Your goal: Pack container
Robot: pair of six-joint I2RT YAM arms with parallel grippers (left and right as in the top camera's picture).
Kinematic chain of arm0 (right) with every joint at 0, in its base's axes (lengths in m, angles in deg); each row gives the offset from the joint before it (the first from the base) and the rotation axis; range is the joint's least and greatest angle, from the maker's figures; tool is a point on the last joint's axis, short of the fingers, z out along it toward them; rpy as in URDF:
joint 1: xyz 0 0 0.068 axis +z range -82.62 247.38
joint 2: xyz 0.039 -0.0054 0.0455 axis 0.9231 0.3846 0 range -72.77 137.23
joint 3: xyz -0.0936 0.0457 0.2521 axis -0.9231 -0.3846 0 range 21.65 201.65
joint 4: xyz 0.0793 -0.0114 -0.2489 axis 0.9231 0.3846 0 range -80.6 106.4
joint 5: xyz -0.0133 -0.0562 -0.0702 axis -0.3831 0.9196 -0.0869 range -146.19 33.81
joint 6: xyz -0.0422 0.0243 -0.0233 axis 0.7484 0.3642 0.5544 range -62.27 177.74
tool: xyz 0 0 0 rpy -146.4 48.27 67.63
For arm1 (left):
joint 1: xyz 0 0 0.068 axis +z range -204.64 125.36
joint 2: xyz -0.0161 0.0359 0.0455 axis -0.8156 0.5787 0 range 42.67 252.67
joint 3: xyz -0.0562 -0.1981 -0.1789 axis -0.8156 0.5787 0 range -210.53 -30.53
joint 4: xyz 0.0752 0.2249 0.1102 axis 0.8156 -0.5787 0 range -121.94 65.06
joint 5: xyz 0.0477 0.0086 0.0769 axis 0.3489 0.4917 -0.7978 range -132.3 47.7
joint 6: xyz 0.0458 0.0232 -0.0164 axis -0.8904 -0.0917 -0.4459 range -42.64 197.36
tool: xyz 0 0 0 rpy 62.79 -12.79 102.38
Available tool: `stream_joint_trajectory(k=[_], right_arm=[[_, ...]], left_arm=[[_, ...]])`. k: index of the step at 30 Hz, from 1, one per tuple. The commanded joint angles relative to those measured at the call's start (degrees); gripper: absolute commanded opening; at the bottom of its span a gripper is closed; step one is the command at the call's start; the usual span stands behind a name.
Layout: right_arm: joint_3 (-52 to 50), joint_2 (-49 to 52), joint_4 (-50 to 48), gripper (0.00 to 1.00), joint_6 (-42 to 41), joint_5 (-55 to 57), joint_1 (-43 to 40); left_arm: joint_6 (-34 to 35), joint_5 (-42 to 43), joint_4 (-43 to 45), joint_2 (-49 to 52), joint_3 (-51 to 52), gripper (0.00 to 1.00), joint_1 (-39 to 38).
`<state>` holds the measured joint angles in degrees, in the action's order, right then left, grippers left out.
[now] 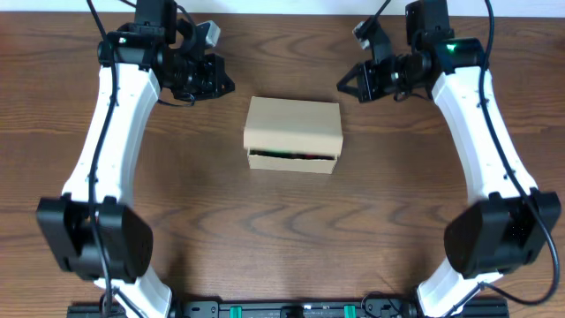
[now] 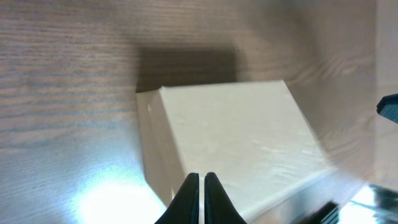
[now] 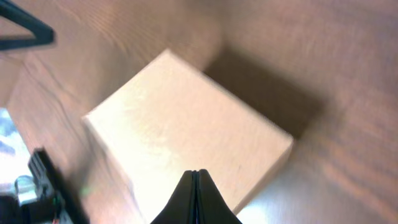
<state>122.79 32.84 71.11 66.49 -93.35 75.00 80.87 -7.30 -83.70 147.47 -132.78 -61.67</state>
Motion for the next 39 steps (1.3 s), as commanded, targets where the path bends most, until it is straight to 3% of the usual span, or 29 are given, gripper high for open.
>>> stream_joint_trajectory(k=[1,6,21,39], right_arm=[[0.52,-1.49,4.00,0.01,2.67,4.87,2.67],[-1.07,-1.44,5.62,0.01,2.43,7.52,6.64],[-15.41,-1.44,0.63,0.01,0.70,10.86,9.62],[-16.98,-1.42,-0.17,0.01,0.70,12.33,9.64]], left_arm=[[-3.78,-6.99,-2.14,-4.44,-0.90,0.06,-2.75],[-4.50,-13.55,-5.77,-4.52,0.39,0.06,-6.82],[-4.55,-12.85,1.22,-4.39,14.73,0.06,-12.17],[-0.50,-12.57,8.48,-4.37,24.55,0.06,-12.74]])
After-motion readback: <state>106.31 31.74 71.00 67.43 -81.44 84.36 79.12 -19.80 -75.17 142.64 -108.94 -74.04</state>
